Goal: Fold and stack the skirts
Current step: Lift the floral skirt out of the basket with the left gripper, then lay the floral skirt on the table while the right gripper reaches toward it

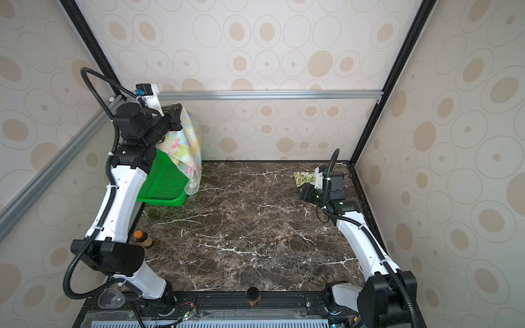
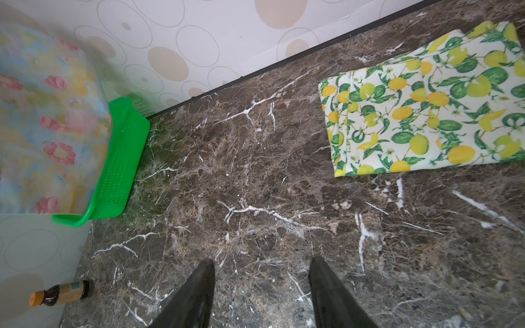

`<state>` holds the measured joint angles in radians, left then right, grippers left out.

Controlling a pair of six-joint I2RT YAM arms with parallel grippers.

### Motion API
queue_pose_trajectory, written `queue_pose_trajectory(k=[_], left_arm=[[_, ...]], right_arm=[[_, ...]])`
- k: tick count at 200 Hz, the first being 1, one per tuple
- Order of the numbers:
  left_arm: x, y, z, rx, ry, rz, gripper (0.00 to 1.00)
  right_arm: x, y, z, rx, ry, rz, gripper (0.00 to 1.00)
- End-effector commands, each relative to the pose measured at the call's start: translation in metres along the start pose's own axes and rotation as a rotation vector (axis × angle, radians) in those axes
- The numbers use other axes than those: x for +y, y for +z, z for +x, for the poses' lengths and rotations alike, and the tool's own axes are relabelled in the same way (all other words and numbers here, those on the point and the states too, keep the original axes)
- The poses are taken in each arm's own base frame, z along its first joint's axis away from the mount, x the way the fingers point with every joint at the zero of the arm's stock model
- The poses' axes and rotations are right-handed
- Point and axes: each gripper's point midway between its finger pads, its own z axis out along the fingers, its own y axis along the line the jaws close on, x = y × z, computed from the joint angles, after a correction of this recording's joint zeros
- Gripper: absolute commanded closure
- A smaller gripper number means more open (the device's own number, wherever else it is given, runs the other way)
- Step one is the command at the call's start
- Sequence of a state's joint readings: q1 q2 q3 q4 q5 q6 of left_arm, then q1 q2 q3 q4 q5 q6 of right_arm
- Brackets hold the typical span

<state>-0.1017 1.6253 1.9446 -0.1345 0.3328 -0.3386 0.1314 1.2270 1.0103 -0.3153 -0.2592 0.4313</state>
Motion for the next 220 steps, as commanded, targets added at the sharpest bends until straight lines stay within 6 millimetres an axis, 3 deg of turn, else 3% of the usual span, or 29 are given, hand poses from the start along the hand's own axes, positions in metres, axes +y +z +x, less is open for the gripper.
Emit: queue_pose_trajectory(k=[1, 38, 68, 83, 99, 133, 143, 154, 159, 204, 220], left_arm=[[-0.057, -0.01, -0.008, -0.05, -0.048, 0.231, 1.0], [-0.11, -0.017, 0.009, -0.027, -0.18, 0.439, 1.0], [-0.117, -0.02, 0.048, 0.007, -0.296, 0.486, 1.0], [-0.101, -0.021, 0.095, 0.061, -0.372, 0.439, 1.0], [-0.072, -0.02, 0.154, 0.142, -0.409, 0.299, 1.0], [-0.026, -0.038, 0.271, 0.315, -0.484, 0.089, 1.0], [-0.014, -0.043, 0.296, 0.357, -0.478, 0.028, 0.93], [-0.002, -0.049, 0.314, 0.393, -0.461, -0.036, 0.63], [0.005, -0.052, 0.32, 0.409, -0.452, -0.075, 0.56], [0.04, -0.078, 0.335, 0.487, -0.397, -0.252, 0.38], [0.046, -0.09, 0.345, 0.545, -0.388, -0.295, 0.37]], right_arm=[[0.014, -0.002, 0.001, -0.018, 0.009, -0.05, 0.44], [0.026, -0.002, 0.007, -0.003, -0.006, -0.071, 0.44], [0.026, -0.003, 0.013, 0.011, 0.0, -0.072, 0.44], [0.026, -0.001, 0.02, 0.028, 0.006, -0.076, 0.44], [0.024, 0.006, 0.033, 0.055, 0.004, -0.076, 0.44], [0.014, 0.03, 0.075, 0.164, -0.005, -0.032, 0.44], [0.018, 0.038, 0.089, 0.196, -0.031, -0.028, 0.44], [0.018, 0.045, 0.102, 0.226, -0.047, -0.013, 0.44], [0.019, 0.048, 0.108, 0.239, -0.056, -0.007, 0.44], [0.031, 0.066, 0.161, 0.374, -0.125, 0.019, 0.41], [0.032, 0.069, 0.176, 0.416, -0.13, 0.019, 0.41]])
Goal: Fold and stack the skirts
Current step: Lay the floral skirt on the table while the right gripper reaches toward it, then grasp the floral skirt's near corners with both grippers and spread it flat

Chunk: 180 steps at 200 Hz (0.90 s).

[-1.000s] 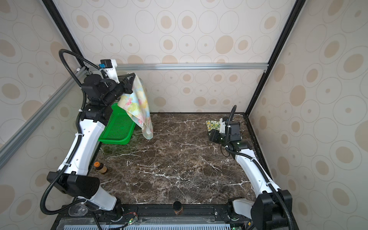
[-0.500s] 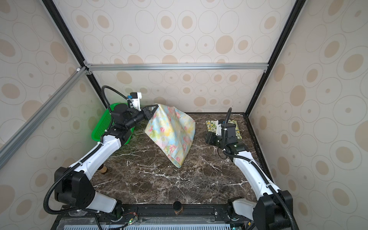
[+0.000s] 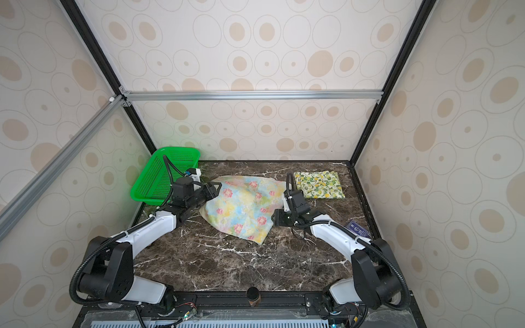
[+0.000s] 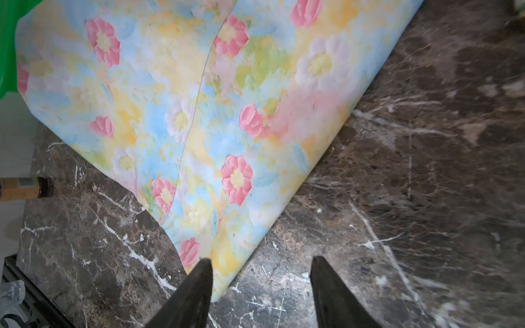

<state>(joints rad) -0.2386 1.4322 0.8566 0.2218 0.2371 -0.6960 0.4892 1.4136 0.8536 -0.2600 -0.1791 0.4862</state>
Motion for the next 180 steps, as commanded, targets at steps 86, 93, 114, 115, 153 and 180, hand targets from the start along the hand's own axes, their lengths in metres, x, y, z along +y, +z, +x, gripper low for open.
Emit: queue_pose_trajectory(k=[86, 93, 114, 115, 153, 180], left_arm=[[0.081, -0.036, 0.076, 0.291, 0.001, -0.347, 0.36], [0.086, -0.037, 0.08, 0.306, 0.006, -0.365, 0.37], [0.101, -0.039, 0.088, 0.328, 0.019, -0.421, 0.37], [0.102, -0.039, 0.088, 0.329, 0.019, -0.423, 0.37], [0.109, -0.026, 0.098, 0.349, -0.061, -0.366, 0.41], [0.112, -0.02, 0.095, 0.351, -0.058, -0.363, 0.42]], right_arm=[[0.024, 0.048, 0.085, 0.235, 0.02, -0.064, 0.42], [0.025, 0.05, 0.088, 0.245, 0.024, -0.072, 0.42], [0.027, 0.056, 0.095, 0.26, 0.019, -0.075, 0.42], [0.027, 0.056, 0.095, 0.261, 0.021, -0.075, 0.42], [0.029, 0.067, 0.097, 0.279, 0.02, -0.07, 0.44], [0.029, 0.066, 0.098, 0.284, 0.021, -0.068, 0.62]])
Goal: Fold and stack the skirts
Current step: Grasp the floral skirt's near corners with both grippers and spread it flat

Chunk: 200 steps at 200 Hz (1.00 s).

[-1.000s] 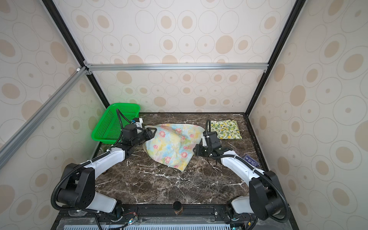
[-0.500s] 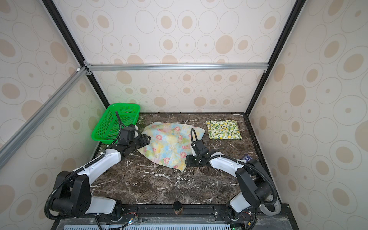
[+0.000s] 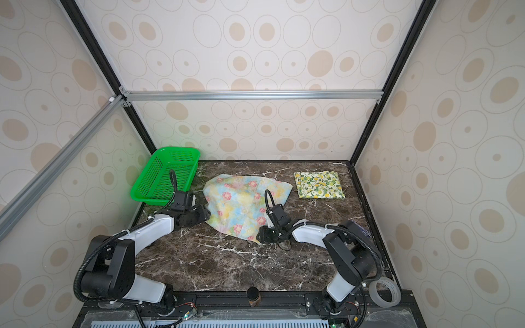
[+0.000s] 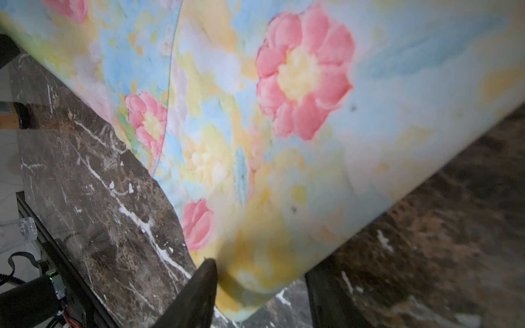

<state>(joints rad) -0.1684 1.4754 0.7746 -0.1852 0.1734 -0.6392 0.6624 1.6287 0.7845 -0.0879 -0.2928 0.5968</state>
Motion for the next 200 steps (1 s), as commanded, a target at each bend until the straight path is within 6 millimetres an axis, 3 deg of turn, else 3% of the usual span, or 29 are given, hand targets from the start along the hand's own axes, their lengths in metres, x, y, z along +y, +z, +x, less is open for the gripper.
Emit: queue_pose_trajectory(k=[1, 29, 48, 99, 141, 158, 172, 200], left_arm=[[-0.004, 0.003, -0.009, -0.013, 0.003, 0.025, 0.42], [0.002, 0.008, -0.012, -0.006, 0.001, 0.008, 0.42], [0.005, 0.01, -0.012, -0.001, 0.001, 0.001, 0.42], [0.013, 0.014, -0.002, 0.041, 0.024, -0.027, 0.48], [0.013, 0.012, 0.016, 0.087, 0.069, -0.008, 0.51], [-0.001, 0.008, 0.024, 0.104, 0.119, 0.034, 0.52], [-0.014, 0.002, 0.033, 0.111, 0.176, 0.061, 0.52], [-0.033, -0.013, 0.049, 0.108, 0.272, 0.088, 0.54]], right_arm=[[-0.009, 0.006, 0.014, 0.051, 0.031, 0.035, 0.64], [-0.007, 0.0, 0.018, 0.061, 0.032, 0.026, 0.92], [-0.005, -0.011, 0.017, 0.072, 0.007, 0.044, 1.0], [-0.031, -0.051, 0.009, 0.064, -0.004, 0.135, 1.0], [-0.055, -0.064, -0.004, 0.055, 0.081, 0.107, 1.0], [-0.058, -0.067, -0.009, 0.052, 0.083, 0.112, 0.91], [-0.059, -0.067, -0.01, 0.058, 0.082, 0.116, 0.73], [-0.059, -0.068, -0.008, 0.061, 0.092, 0.115, 0.64]])
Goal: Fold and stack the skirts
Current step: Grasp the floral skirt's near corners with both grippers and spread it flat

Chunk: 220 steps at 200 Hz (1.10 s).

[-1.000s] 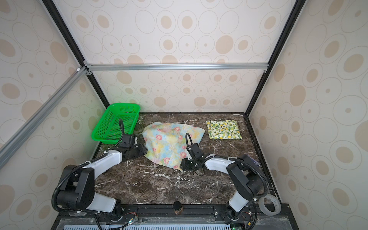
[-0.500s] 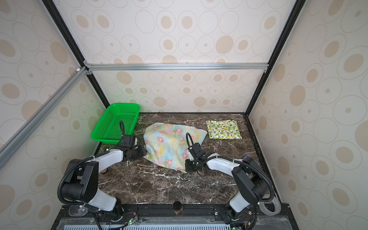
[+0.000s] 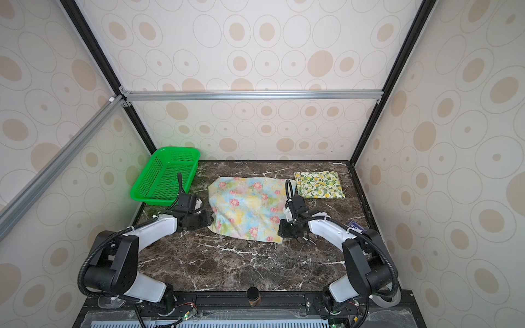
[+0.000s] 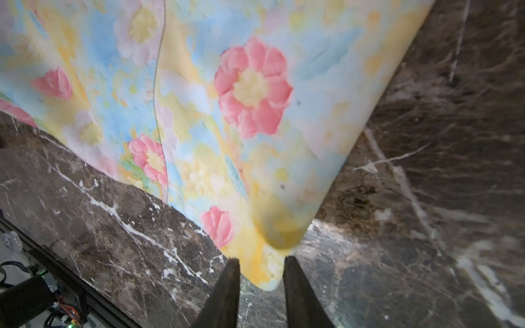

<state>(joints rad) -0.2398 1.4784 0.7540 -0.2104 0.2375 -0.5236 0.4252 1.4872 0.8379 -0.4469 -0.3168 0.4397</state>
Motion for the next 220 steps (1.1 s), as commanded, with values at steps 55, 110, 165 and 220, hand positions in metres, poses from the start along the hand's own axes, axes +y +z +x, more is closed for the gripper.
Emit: queue_pose_trajectory(k=[55, 110, 165, 220], left_arm=[[-0.027, -0.017, 0.03, 0.044, 0.213, -0.013, 0.56], [-0.029, -0.005, 0.032, 0.061, 0.244, -0.039, 0.59], [-0.026, 0.011, 0.034, 0.08, 0.265, -0.078, 0.61], [-0.02, 0.019, 0.032, 0.09, 0.288, -0.124, 0.68]], right_arm=[[0.001, 0.0, 0.006, 0.029, 0.006, -0.012, 0.62], [0.003, -0.002, 0.003, 0.01, 0.01, -0.024, 0.63], [0.002, -0.002, 0.005, 0.013, 0.01, -0.019, 0.63], [0.001, -0.001, 0.004, 0.012, 0.011, -0.01, 0.62]])
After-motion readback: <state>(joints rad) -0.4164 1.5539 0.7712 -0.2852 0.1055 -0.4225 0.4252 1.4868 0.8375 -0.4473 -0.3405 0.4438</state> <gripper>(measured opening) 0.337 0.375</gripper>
